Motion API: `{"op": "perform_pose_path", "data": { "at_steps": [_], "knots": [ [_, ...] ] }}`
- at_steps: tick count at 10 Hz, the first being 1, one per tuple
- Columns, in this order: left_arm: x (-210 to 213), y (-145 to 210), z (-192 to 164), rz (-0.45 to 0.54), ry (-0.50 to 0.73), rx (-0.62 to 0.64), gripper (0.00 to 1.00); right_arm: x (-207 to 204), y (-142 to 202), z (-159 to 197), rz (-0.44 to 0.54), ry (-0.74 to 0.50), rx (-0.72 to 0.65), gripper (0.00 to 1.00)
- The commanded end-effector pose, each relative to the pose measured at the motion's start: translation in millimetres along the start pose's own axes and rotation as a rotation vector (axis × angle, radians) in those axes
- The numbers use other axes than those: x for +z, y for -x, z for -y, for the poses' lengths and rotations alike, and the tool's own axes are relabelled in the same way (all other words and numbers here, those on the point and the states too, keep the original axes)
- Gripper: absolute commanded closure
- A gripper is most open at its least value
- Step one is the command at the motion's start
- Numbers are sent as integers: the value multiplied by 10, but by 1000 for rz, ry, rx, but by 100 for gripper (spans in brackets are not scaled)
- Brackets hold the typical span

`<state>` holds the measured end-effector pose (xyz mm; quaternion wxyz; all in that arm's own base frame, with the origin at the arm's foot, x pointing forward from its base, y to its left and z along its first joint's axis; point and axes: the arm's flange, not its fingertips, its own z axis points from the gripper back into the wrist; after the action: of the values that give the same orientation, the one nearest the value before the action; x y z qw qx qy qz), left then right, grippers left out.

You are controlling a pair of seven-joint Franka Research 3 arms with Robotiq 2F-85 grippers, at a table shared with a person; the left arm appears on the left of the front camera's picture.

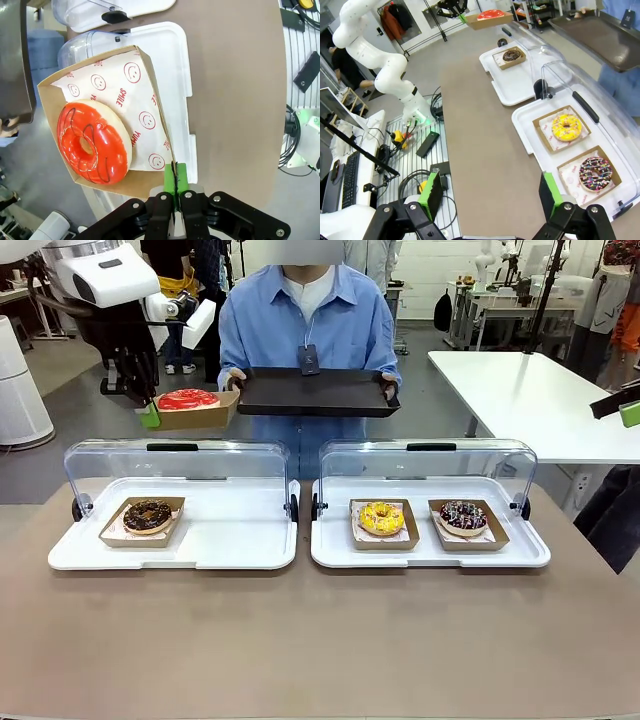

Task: Provide the desired donut to the person.
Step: Place the picked Paper togo box onto the Handle tray extended by the person.

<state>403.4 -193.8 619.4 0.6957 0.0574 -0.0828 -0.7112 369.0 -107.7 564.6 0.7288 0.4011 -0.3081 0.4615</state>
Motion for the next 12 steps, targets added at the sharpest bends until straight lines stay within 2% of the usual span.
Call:
{"op": "perform_pose_path", "data": {
  "at_steps": [1, 12],
  "knots": [
    [3, 14, 48, -1, -5, 2, 100, -2, -3, 6, 16, -13, 14, 0],
    [3, 14, 48, -1, -5, 2, 100, -2, -3, 6, 16, -13, 14, 0]
  ]
}}
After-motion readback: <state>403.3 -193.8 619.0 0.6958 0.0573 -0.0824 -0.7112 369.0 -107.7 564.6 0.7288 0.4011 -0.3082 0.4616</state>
